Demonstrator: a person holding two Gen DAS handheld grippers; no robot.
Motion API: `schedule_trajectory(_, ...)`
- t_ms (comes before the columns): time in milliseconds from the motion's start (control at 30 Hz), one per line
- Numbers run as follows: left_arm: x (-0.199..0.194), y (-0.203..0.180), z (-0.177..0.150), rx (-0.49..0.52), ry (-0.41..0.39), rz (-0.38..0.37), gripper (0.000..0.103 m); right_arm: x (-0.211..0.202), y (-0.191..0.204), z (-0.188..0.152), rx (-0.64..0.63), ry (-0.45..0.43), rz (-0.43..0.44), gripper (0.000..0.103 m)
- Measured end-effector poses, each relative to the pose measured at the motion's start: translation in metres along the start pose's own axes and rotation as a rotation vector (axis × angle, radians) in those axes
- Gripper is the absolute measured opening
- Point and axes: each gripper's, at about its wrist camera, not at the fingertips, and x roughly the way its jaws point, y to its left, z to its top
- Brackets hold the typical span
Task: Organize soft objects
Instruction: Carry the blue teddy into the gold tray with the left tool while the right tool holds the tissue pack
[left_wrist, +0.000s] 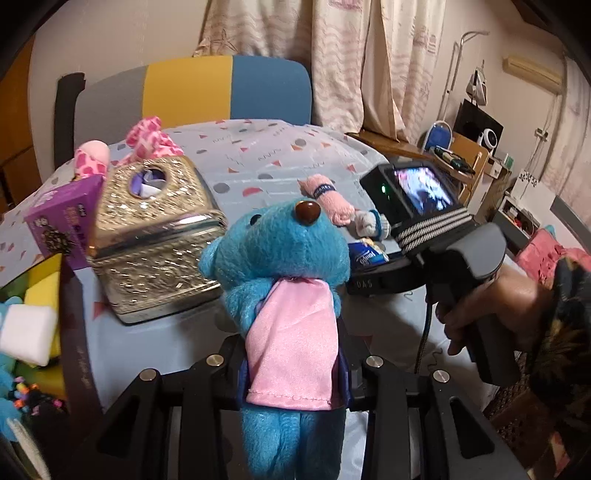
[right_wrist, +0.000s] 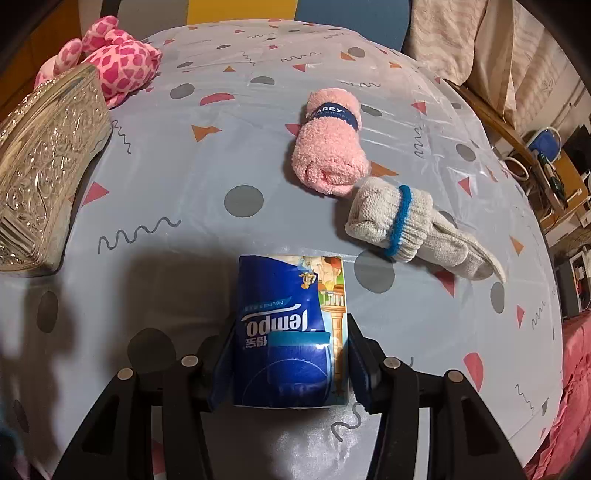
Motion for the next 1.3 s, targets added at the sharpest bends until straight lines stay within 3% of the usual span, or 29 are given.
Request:
schedule_trajectory(367, -0.054, 0.035, 0.002, -0.070, -0.056, 0.038, 0.036, -0.008, 0.010, -0.006, -0.040, -0.019, -0.032, 0.052)
schedule_trajectory(667, -0.098, 0.102, -0.007, -0.199, -0.089, 0.093, 0.036, -0.012, 0.015, -0.010, -0.065, -0.028, -0.053, 0.052)
schedule_trajectory(767, -0.124, 0.140, -0.012, -0.271, -0.122, 0.138, 0.036, -0.013, 0.015, -0.010, -0.066, -0.028, -0.052, 0.052)
schedule_trajectory(967, -0.190, 0.227, -0.051, -0.449, -0.170, 0.331, 0.036, -0.014, 0.016, -0.011, -0.080, -0.030, -0.062, 0.052)
schedule_trajectory(1100, -0.212, 0.257, -0.081, -0.514, -0.167, 0.393, 0.036, -0.014, 0.018, -0.011, -0.093, -0.033, -0.072, 0.053)
schedule_trajectory(1200, -0.207, 0.255, -0.099, -0.519, -0.142, 0.363, 0.036, -0.015, 0.019, -0.011, -0.094, -0.033, -0.076, 0.052)
schedule_trajectory(1300, -0.189, 0.237, -0.104, -0.463, -0.100, 0.306, 0.036, -0.015, 0.018, -0.011, -0.098, -0.034, -0.079, 0.052)
